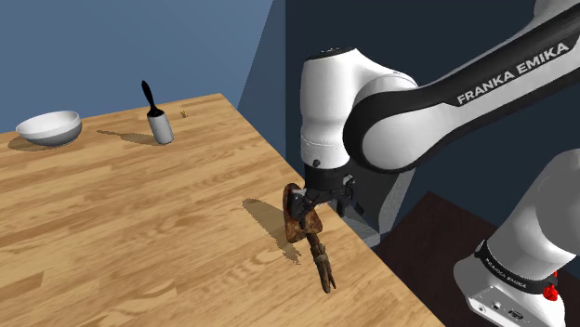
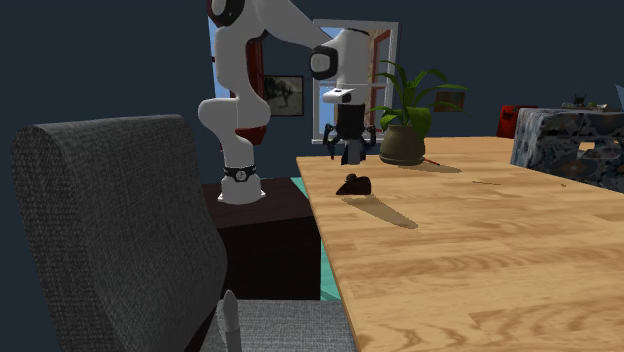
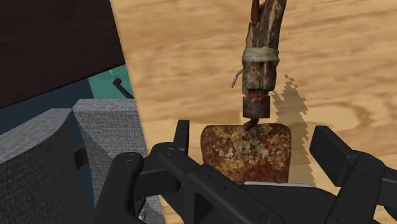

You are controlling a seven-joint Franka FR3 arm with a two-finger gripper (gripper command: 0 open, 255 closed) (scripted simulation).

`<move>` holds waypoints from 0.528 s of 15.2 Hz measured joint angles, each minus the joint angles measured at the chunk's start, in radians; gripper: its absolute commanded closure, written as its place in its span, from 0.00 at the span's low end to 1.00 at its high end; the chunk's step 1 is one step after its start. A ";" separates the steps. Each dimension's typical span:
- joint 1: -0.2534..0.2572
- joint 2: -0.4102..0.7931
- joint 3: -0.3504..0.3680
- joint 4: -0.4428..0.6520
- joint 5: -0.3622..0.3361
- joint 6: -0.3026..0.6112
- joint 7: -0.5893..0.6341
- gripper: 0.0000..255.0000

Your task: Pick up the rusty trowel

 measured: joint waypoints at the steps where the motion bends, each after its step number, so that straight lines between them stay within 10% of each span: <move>1: -0.004 0.034 0.015 0.014 -0.015 0.019 0.033 0.00; 8: -0.011 0.138 0.044 -0.008 -0.070 0.135 0.097 0.00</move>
